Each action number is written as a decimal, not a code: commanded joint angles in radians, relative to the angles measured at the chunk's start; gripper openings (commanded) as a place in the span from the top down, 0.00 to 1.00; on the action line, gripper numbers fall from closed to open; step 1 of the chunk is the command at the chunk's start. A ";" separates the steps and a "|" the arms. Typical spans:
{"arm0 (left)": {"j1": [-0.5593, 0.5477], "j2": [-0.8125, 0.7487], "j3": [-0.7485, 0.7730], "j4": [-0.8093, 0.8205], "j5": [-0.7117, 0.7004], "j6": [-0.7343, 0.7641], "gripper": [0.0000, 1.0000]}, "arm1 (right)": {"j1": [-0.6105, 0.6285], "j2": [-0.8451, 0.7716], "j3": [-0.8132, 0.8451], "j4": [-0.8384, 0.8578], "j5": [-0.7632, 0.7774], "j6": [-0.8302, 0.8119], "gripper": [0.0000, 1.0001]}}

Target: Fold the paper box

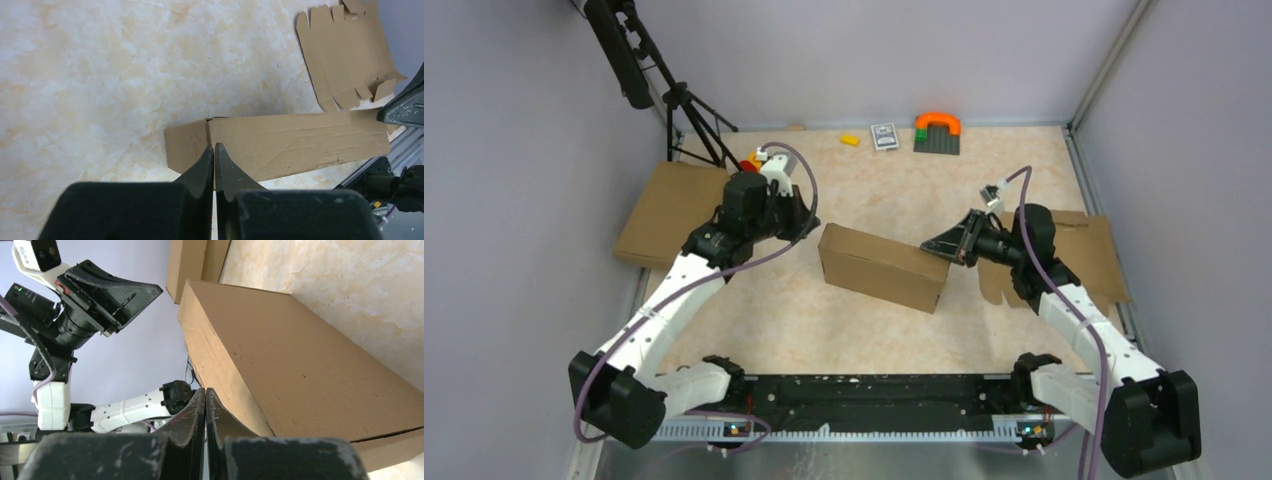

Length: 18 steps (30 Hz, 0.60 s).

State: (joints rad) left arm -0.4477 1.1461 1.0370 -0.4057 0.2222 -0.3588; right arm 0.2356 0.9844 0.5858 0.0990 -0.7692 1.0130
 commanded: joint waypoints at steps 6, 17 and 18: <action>0.046 0.027 -0.087 0.092 0.202 -0.038 1.00 | 0.005 -0.004 -0.062 -0.009 0.029 -0.063 1.00; 0.046 -0.001 -0.084 0.007 0.121 -0.003 1.00 | 0.005 -0.002 0.065 -0.156 0.058 -0.185 1.00; 0.046 -0.021 -0.077 -0.004 0.105 0.001 1.00 | 0.005 -0.010 0.094 -0.205 0.070 -0.221 1.00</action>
State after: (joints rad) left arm -0.4000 1.1690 0.9375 -0.3138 0.3920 -0.3927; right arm 0.2401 0.9867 0.5667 0.0437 -0.7521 0.9272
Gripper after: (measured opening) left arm 0.001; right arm 0.001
